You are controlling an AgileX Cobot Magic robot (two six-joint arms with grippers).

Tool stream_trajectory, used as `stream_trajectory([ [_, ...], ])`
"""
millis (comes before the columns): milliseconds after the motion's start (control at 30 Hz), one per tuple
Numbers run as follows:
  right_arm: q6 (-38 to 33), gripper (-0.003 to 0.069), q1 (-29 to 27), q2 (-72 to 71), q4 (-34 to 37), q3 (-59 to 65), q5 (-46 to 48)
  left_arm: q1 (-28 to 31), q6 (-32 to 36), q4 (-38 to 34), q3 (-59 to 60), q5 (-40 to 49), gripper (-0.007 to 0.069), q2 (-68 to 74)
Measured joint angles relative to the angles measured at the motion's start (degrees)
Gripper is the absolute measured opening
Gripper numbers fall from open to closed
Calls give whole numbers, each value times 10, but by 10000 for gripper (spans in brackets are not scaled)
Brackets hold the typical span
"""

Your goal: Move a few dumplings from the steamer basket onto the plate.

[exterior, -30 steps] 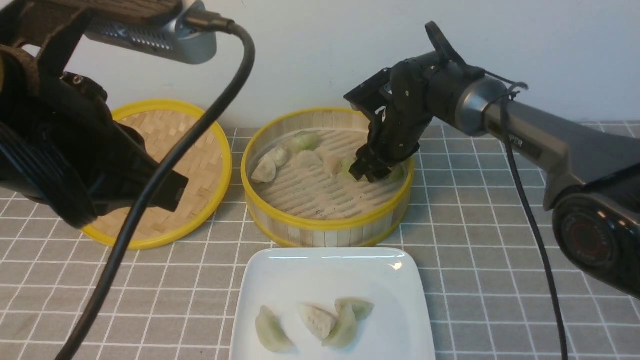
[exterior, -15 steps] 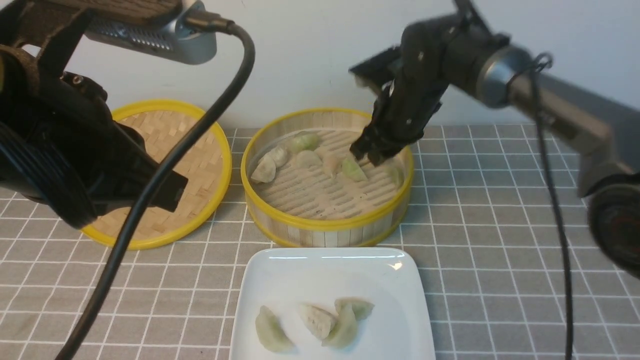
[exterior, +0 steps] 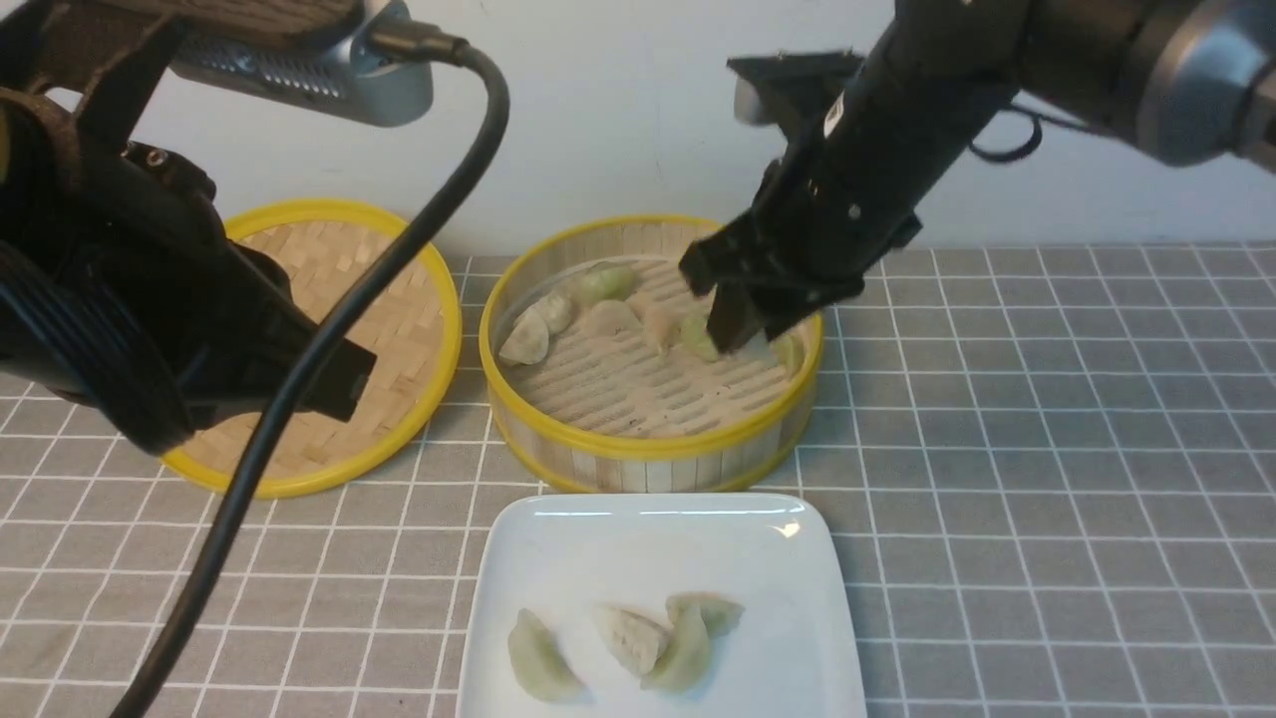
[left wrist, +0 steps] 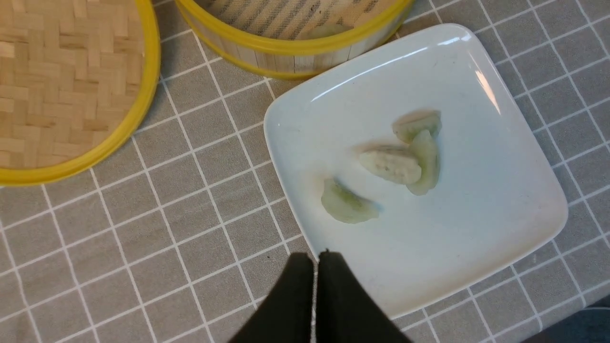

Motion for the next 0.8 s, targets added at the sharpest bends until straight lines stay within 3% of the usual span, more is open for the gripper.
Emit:
stream_trajectory([
  [200, 12, 195, 73, 4, -35, 94, -3, 0, 1, -1, 0, 0, -5, 0],
  [333, 25, 211, 82, 26, -49, 98, -30, 0, 1, -1, 0, 0, -5, 0],
  [567, 27, 457, 83, 48, -69, 99, -62, 0, 6, -1, 0, 0, -5, 0],
  [667, 27, 507, 83, 41, -72, 99, -49, 0, 6, 0, 0, 0, -5, 0],
  [800, 35, 435, 83, 1, -96, 99, -14, 0, 20, 2, 0, 0, -5, 0],
])
